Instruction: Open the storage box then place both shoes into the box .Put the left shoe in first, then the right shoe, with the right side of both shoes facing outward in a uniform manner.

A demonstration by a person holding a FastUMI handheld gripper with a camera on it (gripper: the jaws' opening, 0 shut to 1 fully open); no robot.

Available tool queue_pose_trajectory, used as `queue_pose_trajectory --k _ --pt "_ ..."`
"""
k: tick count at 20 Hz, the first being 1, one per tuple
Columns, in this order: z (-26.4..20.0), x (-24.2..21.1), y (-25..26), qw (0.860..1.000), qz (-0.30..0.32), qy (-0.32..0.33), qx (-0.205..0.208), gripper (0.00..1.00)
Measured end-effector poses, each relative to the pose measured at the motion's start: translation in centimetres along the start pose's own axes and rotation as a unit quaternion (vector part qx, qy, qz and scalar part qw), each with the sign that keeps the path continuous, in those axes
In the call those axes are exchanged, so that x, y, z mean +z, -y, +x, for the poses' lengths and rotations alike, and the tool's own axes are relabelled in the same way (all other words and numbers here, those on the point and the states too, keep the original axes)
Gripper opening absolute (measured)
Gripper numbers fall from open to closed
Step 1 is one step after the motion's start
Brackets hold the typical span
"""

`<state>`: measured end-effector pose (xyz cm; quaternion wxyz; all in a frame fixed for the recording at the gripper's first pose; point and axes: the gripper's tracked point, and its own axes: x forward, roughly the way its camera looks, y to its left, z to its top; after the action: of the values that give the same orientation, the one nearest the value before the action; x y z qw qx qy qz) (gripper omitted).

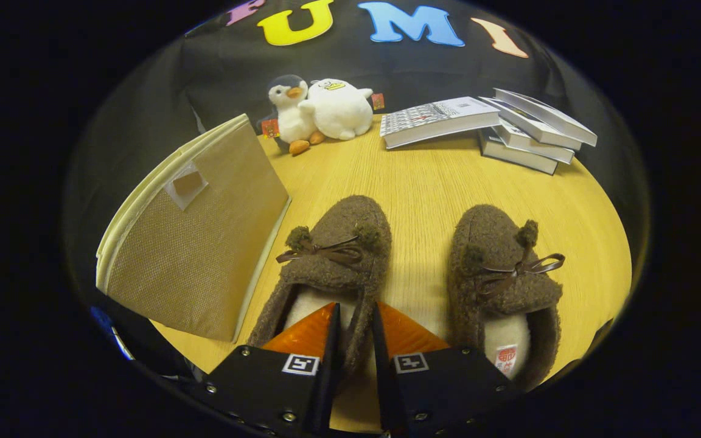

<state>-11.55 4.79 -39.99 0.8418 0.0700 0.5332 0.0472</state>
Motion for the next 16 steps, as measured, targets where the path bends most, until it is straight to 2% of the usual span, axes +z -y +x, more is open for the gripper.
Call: queue_pose_trajectory --k 1,2,3,11,16 --pt "-0.3 0.1 0.1 1.000 -0.003 -0.005 -0.001 0.30" --pt "-0.2 0.5 0.9 1.000 0.013 0.003 -0.017 0.16" --pt "0.0 0.5 0.7 0.999 0.030 -0.007 -0.010 0.02" --pt "-2.8 2.9 -0.8 0.989 0.145 -0.010 0.024 0.02" --pt "-5.6 6.4 -1.5 0.985 0.167 0.016 0.029 0.01"
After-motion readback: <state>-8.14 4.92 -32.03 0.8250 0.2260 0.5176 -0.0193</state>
